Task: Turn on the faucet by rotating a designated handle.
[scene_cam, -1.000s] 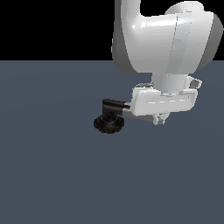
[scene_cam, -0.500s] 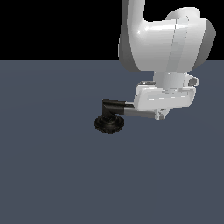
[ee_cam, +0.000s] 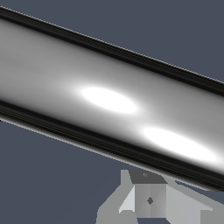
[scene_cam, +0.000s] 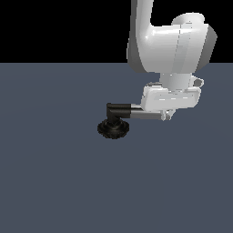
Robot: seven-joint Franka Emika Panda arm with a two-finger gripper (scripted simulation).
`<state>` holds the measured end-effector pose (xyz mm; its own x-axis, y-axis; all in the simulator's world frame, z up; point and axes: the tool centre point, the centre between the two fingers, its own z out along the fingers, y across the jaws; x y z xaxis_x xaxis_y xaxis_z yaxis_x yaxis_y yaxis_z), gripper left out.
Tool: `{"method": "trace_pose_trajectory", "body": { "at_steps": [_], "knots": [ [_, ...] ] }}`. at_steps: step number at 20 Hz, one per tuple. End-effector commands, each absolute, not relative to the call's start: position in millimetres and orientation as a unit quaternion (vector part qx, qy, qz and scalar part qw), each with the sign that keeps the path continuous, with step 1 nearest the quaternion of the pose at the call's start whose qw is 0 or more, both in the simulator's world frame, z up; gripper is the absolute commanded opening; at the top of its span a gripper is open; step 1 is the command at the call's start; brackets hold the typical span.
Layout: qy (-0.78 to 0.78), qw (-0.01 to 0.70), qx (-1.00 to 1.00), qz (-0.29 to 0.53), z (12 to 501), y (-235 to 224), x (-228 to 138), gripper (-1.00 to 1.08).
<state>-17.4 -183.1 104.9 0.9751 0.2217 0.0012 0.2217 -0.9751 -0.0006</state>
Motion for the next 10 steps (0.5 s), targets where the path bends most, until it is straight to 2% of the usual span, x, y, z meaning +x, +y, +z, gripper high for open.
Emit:
{"method": "trace_pose_trajectory", "body": {
  "at_steps": [1, 10],
  "knots": [
    [-0.114, 0.000, -0.993, -0.001, 102.4, -185.2, -8.1, -1.00],
    [-0.113, 0.000, -0.994, 0.000, 101.9, -199.3, 15.7, -1.00]
  ]
}}
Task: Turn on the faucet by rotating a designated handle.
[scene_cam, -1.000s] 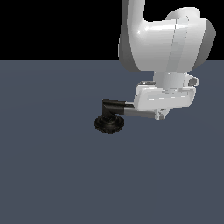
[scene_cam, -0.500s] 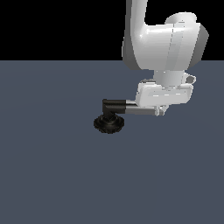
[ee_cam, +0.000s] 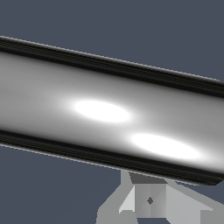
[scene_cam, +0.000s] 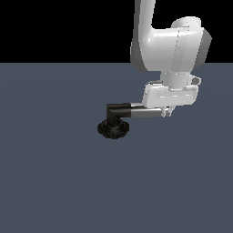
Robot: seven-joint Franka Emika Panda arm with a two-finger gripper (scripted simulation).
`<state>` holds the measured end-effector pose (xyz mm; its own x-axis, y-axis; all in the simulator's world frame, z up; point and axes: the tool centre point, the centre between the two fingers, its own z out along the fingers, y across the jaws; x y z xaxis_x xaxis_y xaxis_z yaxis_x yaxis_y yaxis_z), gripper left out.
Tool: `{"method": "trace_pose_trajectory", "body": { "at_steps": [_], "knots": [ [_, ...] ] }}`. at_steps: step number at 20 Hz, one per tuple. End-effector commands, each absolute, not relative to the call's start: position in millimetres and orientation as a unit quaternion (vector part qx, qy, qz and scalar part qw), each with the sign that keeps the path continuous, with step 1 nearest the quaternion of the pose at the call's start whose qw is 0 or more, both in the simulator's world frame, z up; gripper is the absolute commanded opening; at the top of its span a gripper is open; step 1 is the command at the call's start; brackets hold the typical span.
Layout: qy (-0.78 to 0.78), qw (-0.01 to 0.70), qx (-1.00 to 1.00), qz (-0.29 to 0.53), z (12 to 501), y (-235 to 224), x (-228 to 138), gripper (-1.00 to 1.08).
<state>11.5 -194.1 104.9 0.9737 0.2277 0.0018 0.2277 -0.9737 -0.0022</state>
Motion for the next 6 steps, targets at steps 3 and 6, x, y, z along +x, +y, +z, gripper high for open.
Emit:
{"method": "trace_pose_trajectory", "body": {
  "at_steps": [3, 6],
  "knots": [
    [-0.113, 0.000, -0.994, 0.000, 101.8, -203.9, 23.4, -1.00],
    [-0.112, 0.000, -0.994, 0.000, 101.6, -207.0, 28.4, -1.00]
  ]
}}
